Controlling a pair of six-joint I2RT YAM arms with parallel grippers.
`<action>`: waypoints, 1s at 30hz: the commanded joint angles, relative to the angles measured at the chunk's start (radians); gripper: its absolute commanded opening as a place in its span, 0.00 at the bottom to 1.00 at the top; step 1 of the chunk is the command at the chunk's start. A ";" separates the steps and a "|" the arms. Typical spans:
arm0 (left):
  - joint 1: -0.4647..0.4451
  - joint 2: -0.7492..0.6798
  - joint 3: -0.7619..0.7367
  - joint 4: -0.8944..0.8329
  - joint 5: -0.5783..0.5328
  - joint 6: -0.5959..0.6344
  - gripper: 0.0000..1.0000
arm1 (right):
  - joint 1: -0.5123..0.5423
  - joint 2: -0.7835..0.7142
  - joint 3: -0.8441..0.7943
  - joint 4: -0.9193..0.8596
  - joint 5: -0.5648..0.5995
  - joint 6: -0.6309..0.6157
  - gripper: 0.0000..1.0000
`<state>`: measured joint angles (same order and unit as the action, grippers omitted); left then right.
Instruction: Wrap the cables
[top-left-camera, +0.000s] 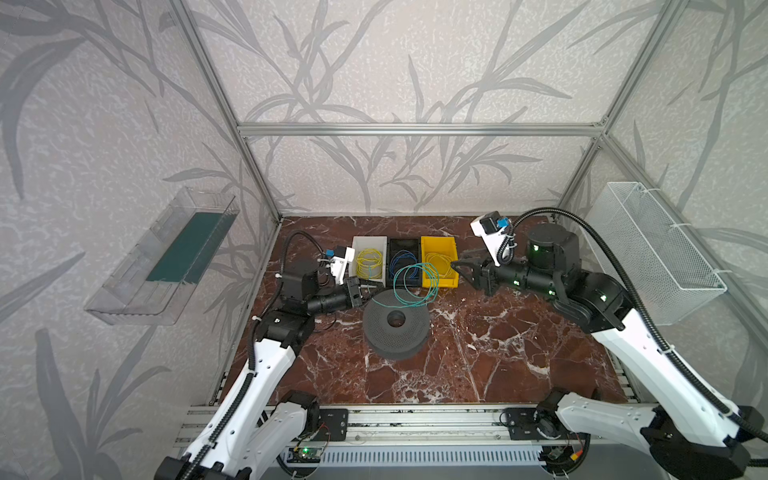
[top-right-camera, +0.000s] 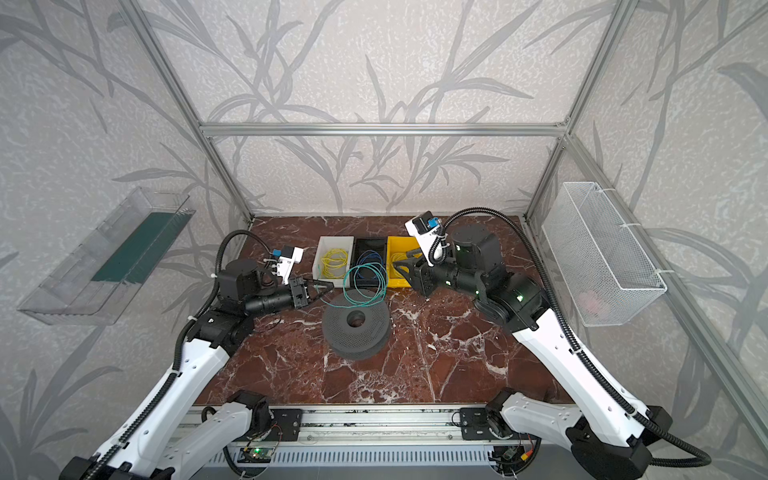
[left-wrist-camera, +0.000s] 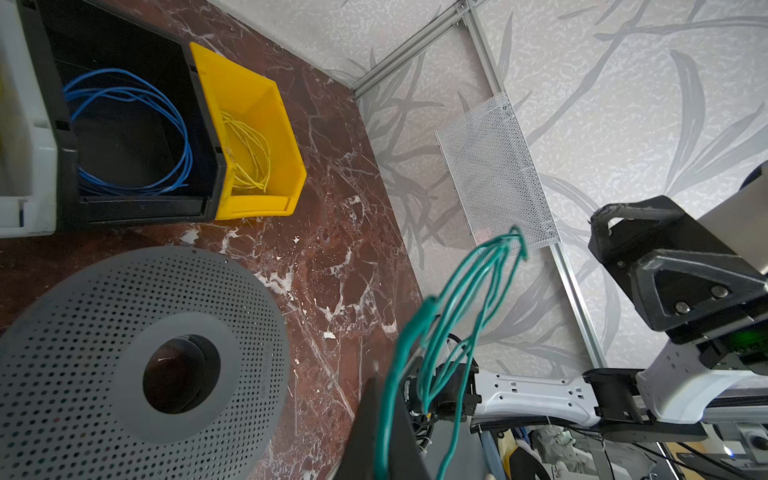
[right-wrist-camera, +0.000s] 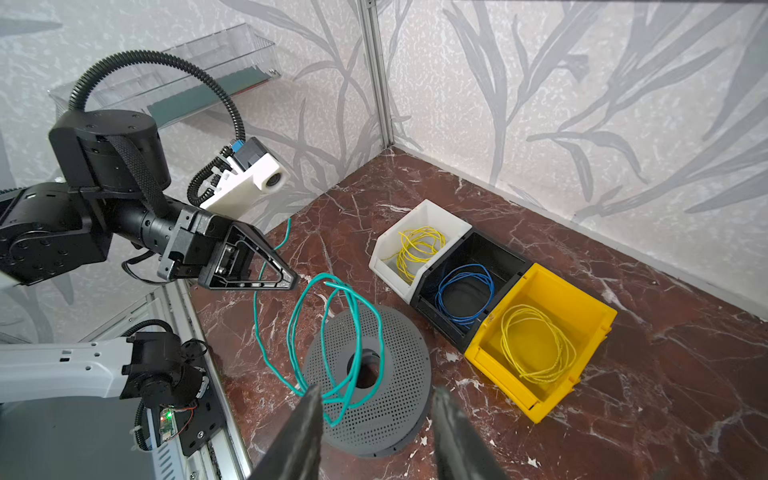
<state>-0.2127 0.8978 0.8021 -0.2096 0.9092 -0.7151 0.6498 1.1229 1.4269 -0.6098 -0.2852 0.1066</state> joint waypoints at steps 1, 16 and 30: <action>0.007 -0.002 -0.004 0.068 0.082 -0.005 0.00 | -0.048 0.036 0.010 0.016 -0.126 0.039 0.44; 0.006 -0.036 -0.032 0.081 0.109 -0.012 0.00 | -0.087 0.155 -0.018 0.123 -0.384 0.128 0.34; 0.006 -0.036 -0.034 0.082 0.110 -0.007 0.00 | -0.087 0.186 -0.060 0.099 -0.383 0.123 0.30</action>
<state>-0.2131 0.8780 0.7788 -0.1555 0.9905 -0.7254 0.5636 1.2881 1.3655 -0.5041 -0.6483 0.2356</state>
